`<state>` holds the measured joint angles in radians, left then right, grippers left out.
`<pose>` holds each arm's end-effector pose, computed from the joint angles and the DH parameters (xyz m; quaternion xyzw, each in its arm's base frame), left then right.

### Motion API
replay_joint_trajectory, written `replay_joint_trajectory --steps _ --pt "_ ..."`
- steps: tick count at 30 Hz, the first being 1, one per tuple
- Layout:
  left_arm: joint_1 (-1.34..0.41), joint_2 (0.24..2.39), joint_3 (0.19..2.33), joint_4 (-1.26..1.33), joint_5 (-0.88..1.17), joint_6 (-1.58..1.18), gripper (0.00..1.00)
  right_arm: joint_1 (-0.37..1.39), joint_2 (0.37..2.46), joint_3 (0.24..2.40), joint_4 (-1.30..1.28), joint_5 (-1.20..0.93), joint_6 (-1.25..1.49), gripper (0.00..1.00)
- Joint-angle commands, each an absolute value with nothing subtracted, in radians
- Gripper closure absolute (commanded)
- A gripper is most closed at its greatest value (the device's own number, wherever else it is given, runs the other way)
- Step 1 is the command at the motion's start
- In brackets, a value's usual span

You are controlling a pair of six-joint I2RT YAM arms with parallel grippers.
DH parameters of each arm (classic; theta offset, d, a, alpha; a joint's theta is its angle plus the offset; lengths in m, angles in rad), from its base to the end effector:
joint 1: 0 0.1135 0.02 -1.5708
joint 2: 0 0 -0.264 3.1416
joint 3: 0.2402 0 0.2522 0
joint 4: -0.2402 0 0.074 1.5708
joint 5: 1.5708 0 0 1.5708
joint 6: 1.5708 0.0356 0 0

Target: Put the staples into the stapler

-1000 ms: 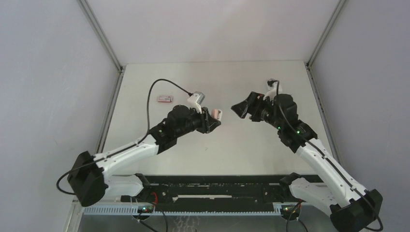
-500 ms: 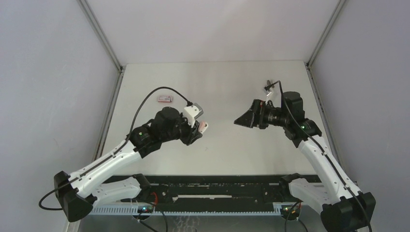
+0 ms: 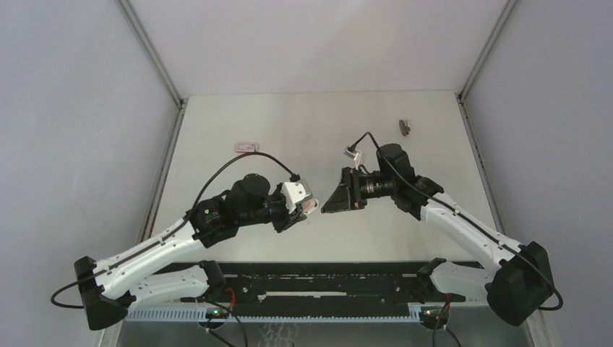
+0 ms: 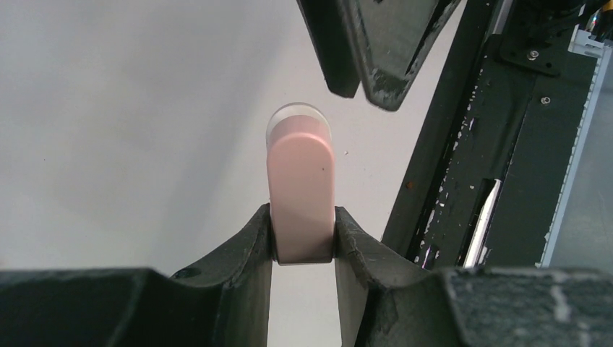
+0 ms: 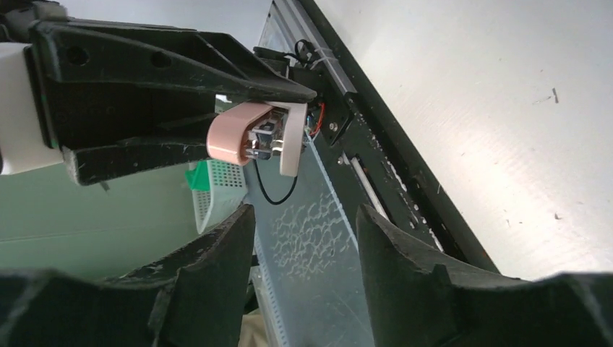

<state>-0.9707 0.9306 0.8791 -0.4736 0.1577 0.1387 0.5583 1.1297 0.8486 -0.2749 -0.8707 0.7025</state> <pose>0.1109 -0.1719 0.3178 0.4883 0.7135 -0.2636 0.4278 0.1905 0.1511 0.2908 -0.1473 0.8052 0.5575 0.1386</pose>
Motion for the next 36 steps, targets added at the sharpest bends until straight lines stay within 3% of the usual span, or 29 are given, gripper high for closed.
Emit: replay_joint_trajectory --steps 1,16,29,36 --pt "-0.991 0.906 0.861 -0.432 0.153 0.172 1.00 0.576 1.136 0.823 -0.124 -0.875 0.805 0.50" --pt "-1.014 0.909 0.867 -0.437 0.159 0.177 1.00 0.597 1.162 0.822 -0.076 -0.891 0.837 0.71" --pt "-1.014 0.905 0.871 -0.439 0.163 0.177 1.00 0.625 1.185 0.822 -0.028 -0.893 0.880 0.79" --pt "-1.014 0.893 0.868 -0.429 0.164 0.171 1.00 0.635 1.202 0.822 -0.015 -0.899 0.887 0.89"
